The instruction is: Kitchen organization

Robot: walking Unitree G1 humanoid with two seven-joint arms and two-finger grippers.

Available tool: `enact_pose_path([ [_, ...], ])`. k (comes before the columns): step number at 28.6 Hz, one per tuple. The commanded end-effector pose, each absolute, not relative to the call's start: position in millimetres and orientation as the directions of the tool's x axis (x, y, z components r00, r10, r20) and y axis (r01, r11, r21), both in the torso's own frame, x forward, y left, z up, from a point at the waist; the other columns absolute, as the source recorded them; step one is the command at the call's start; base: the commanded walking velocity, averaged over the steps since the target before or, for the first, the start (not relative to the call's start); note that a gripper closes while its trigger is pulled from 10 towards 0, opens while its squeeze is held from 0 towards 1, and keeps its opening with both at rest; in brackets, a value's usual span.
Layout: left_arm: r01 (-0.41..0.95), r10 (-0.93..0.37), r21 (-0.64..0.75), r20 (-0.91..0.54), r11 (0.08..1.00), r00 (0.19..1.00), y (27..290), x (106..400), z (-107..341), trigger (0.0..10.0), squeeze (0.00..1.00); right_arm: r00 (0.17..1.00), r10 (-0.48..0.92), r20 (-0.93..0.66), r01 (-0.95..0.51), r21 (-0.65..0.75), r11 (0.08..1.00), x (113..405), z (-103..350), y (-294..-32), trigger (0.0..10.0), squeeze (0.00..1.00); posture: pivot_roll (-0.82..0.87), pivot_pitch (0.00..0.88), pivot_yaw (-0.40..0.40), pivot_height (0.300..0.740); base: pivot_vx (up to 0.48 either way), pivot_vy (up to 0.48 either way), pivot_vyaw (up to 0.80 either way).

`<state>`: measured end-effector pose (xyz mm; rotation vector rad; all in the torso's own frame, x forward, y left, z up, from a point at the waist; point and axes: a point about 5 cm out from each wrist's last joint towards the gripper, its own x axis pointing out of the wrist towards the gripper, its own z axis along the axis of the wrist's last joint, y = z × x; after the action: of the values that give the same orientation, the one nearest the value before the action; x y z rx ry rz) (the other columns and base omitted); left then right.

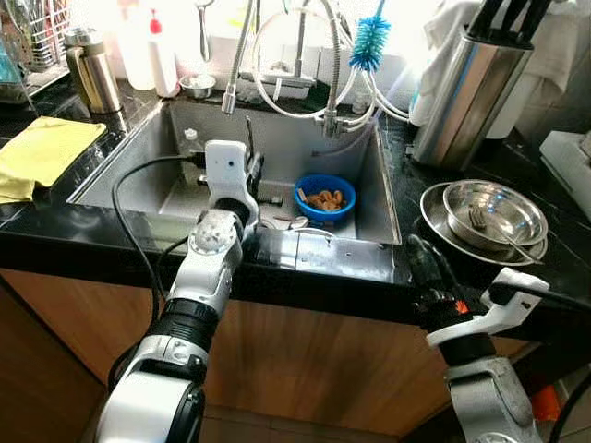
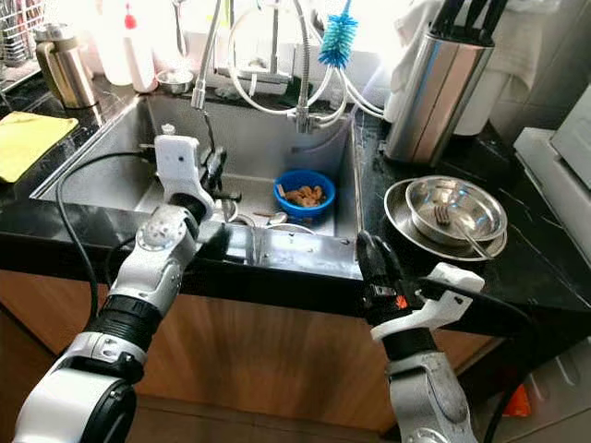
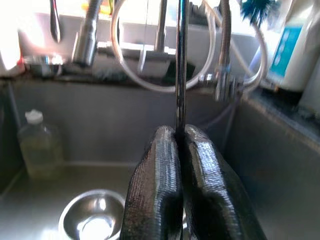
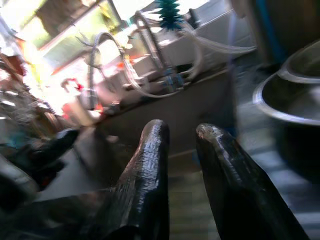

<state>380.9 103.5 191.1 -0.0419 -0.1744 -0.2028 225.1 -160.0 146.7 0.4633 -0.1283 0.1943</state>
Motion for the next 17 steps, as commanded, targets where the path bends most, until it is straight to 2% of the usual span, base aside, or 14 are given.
enact_pose_path([
  [1,0.204,-0.207,0.033,0.163,0.978,0.965,102,384,190,10.0,0.0,0.981,0.095,0.172,-0.153,0.361,0.92,223,152,-167,10.0,0.0,0.07,0.019,-0.057,0.74,0.0,0.0,0.0],
  [5,0.199,-0.205,0.068,0.105,0.978,0.973,100,386,176,10.0,0.0,0.989,0.033,0.143,-0.07,0.266,0.961,221,148,-172,10.0,0.0,0.07,0.009,-0.054,0.74,0.0,0.0,0.0],
  [10,0.206,-0.212,0.086,0.061,0.975,0.975,99,388,168,10.0,0.0,0.991,-0.011,0.137,-0.023,0.246,0.969,219,147,-174,10.0,0.0,0.06,0.008,-0.052,0.74,0.0,0.0,0.0],
  [13,0.218,-0.22,0.052,0.039,0.975,0.975,98,388,164,10.0,0.0,0.99,-0.032,0.138,0.0,0.226,0.974,218,147,-176,10.0,0.0,0.06,0.012,-0.049,0.74,0.0,0.0,0.0],
  [14,0.221,-0.223,0.057,0.026,0.974,0.975,98,388,161,10.0,0.36,0.989,-0.061,0.138,0.031,0.211,0.977,218,147,-179,10.0,0.0,0.06,0.017,-0.048,0.74,0.0,0.0,0.0],
  [15,0.221,-0.223,0.057,0.026,0.974,0.975,98,388,161,10.0,0.36,0.989,-0.061,0.138,0.031,0.211,0.977,218,147,-179,10.0,0.0,0.06,0.017,-0.048,0.74,0.0,0.0,0.0],
  [16,0.226,-0.228,0.057,0.017,0.972,0.974,97,388,159,10.0,0.96,0.986,-0.095,0.138,0.065,0.207,0.976,218,147,-181,10.0,0.0,0.06,0.025,-0.047,0.74,0.0,0.0,0.0],
  [17,0.229,-0.23,0.053,0.015,0.972,0.973,97,388,158,10.0,1.0,0.984,-0.112,0.138,0.083,0.199,0.976,218,147,-183,10.0,0.0,0.06,0.026,-0.048,0.74,0.0,0.0,0.0],
])
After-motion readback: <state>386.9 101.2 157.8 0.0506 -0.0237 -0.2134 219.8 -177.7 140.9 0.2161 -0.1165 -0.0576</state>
